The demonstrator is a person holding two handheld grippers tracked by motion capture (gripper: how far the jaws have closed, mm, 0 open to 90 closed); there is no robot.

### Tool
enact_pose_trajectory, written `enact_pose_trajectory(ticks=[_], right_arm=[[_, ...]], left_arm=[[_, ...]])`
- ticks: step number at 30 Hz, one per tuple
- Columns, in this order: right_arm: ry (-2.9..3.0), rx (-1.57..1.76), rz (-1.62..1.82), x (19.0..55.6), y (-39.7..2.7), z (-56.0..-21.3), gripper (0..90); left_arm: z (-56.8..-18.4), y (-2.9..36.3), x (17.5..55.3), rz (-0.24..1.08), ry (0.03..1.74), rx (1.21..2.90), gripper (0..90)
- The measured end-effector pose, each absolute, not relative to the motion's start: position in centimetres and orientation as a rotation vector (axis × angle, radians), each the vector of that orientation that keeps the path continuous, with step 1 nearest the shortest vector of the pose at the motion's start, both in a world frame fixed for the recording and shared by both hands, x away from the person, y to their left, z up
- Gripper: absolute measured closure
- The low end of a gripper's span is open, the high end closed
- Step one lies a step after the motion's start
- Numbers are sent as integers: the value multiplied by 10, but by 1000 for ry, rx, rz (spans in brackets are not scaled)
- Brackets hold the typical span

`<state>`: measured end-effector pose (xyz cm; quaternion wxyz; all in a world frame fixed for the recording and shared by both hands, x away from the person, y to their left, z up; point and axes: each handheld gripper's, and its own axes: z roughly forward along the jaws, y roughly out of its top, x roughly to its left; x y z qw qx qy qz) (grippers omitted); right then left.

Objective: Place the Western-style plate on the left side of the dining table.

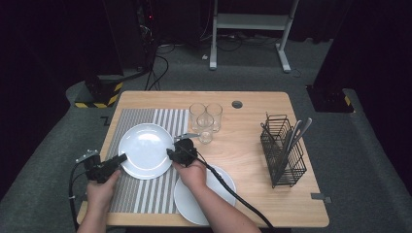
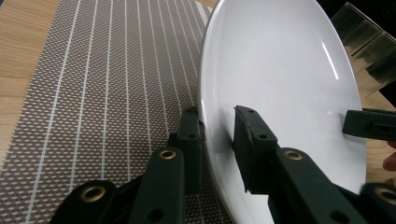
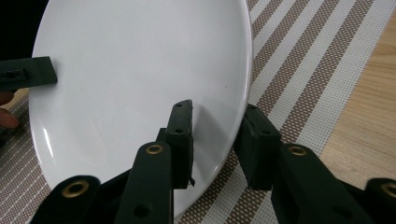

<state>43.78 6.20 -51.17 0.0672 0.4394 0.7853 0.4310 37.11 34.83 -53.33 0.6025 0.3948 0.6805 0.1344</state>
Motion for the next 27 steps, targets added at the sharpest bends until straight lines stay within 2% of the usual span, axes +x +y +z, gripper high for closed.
enact_pose_trajectory(ticks=[27], right_arm=[[2390,1333,1233,446,67,-515,664]], left_arm=[[-535,348,374,328,1605,925,725]])
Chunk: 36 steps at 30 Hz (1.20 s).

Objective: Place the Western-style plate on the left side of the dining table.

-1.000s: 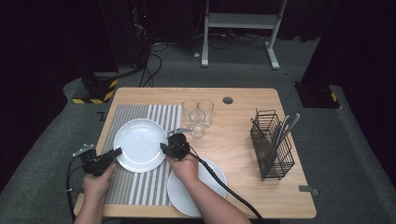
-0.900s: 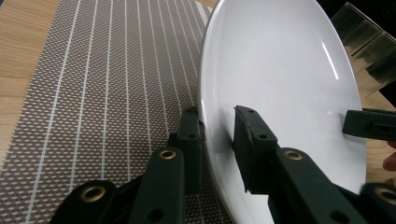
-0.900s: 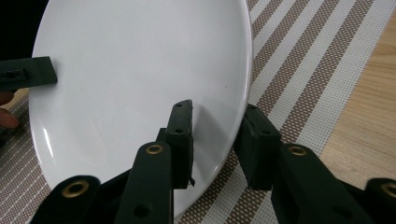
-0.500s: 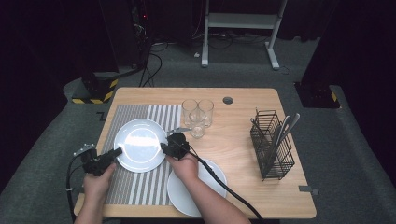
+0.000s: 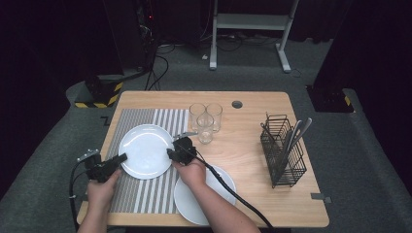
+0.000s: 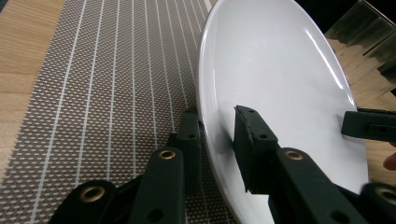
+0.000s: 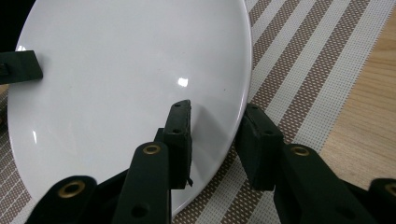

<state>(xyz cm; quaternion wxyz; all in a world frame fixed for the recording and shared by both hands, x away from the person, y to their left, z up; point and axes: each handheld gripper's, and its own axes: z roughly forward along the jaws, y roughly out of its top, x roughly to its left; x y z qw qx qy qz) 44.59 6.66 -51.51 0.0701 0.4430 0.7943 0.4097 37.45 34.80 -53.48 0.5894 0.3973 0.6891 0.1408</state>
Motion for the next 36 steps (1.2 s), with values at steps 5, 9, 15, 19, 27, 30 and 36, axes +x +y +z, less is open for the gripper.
enact_pose_trajectory(ticks=[5,9,15,19,27,30,36], right_arm=[[2394,1338,1214,447,68,-515,661],[2397,1344,1195,448,69,-516,660],[2409,1356,1178,450,70,-515,660],[2412,1364,1163,450,71,-514,660],[2414,1381,1151,452,72,-515,656],[2418,1376,1141,453,73,-516,651],[2424,1378,1123,453,73,-516,647]], left_arm=[[-535,348,375,332,1612,931,723],[-535,347,375,346,1618,931,723],[-535,346,376,352,1626,922,719],[-535,344,377,361,1636,906,713],[-536,344,378,371,1647,917,711],[-536,344,378,372,1650,929,711],[-537,344,379,375,1658,934,711]])
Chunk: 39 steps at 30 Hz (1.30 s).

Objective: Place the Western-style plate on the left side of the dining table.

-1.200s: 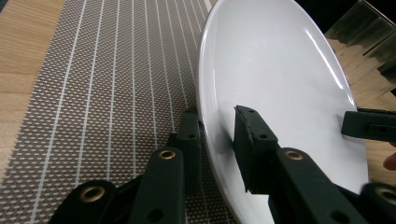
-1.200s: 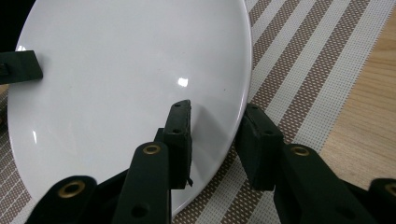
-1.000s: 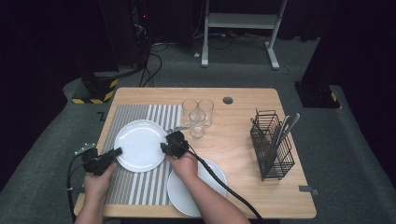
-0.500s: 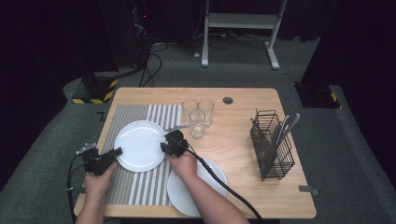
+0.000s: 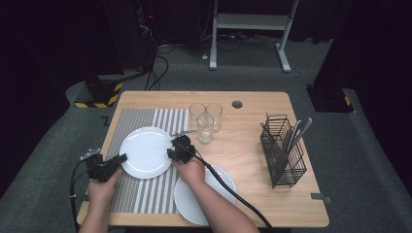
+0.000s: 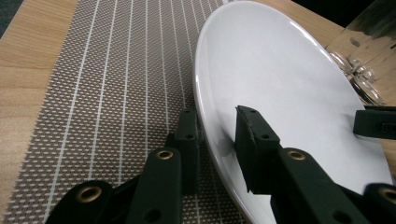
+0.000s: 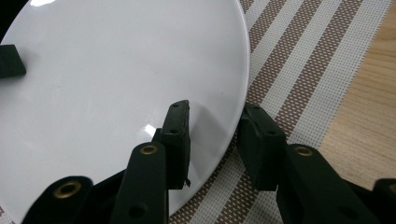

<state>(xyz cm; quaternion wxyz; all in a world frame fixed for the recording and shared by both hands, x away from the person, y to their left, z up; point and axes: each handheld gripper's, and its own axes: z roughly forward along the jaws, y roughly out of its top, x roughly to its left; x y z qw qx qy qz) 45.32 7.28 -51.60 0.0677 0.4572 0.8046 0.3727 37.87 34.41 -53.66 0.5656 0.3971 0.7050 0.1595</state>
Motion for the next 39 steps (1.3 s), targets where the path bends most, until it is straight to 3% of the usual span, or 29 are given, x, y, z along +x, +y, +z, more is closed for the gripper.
enact_pose_trajectory(ticks=[39], right_arm=[[2461,1380,1068,455,79,-518,598]], left_arm=[[-538,341,380,432,1693,953,693]])
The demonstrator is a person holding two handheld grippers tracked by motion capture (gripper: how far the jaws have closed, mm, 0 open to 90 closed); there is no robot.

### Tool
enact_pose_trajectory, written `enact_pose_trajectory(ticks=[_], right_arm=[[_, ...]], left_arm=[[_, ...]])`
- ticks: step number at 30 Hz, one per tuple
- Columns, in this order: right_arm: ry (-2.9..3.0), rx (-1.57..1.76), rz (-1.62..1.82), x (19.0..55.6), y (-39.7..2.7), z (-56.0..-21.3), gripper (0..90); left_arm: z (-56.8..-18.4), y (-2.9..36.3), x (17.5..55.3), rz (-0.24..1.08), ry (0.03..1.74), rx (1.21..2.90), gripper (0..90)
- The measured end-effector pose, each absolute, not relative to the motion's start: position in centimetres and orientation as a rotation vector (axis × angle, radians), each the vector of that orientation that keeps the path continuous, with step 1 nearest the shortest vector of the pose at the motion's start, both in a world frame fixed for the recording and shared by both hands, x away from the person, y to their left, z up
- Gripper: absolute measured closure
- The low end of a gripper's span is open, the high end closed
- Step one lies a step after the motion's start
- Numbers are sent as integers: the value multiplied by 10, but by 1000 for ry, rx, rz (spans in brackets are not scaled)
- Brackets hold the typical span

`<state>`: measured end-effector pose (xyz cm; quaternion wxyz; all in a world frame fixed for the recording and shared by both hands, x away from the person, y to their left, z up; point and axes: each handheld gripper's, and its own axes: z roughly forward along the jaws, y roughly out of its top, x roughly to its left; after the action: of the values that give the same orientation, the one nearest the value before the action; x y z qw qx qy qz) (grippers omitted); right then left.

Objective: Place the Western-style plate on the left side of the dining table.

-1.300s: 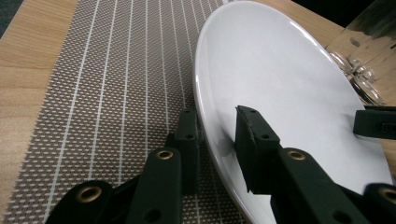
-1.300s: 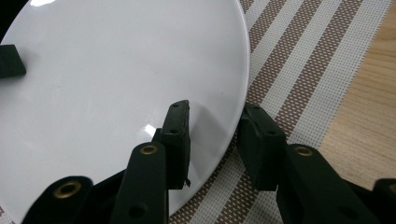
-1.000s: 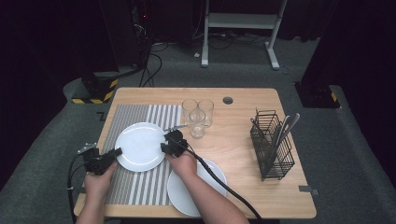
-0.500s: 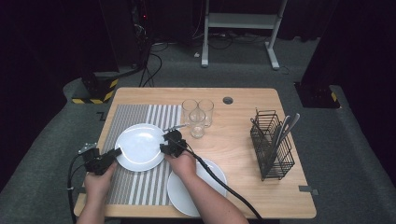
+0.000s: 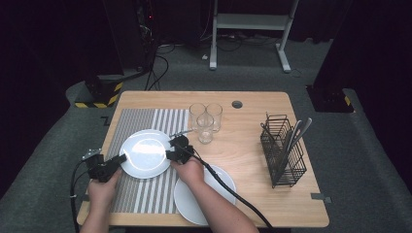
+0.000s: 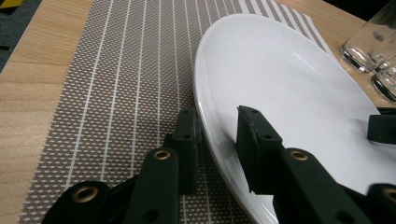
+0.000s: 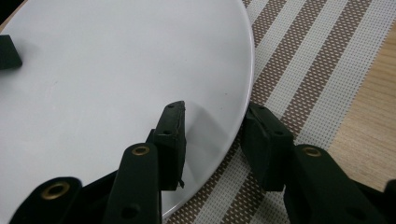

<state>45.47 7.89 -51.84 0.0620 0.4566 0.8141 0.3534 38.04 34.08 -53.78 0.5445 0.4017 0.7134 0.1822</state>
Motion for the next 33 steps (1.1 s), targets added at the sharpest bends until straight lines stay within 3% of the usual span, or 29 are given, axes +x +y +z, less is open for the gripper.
enact_pose_trajectory(ticks=[5,6,15,16,17,19,33], right_arm=[[2467,1386,1071,455,79,-518,585],[2471,1378,1070,455,79,-518,574],[2480,1378,1067,455,79,-517,524],[2472,1387,1057,455,79,-516,513],[2467,1392,1057,455,78,-516,514],[2459,1389,1077,456,75,-516,526],[2456,1353,1135,449,69,-511,531]], left_arm=[[-537,337,383,446,1702,905,683],[-538,339,380,449,1699,963,681],[-538,337,381,477,1704,968,683],[-538,337,380,481,1693,979,696],[-539,342,375,481,1669,1113,699],[-538,336,380,486,1694,982,697],[-537,336,378,495,1675,968,683]])
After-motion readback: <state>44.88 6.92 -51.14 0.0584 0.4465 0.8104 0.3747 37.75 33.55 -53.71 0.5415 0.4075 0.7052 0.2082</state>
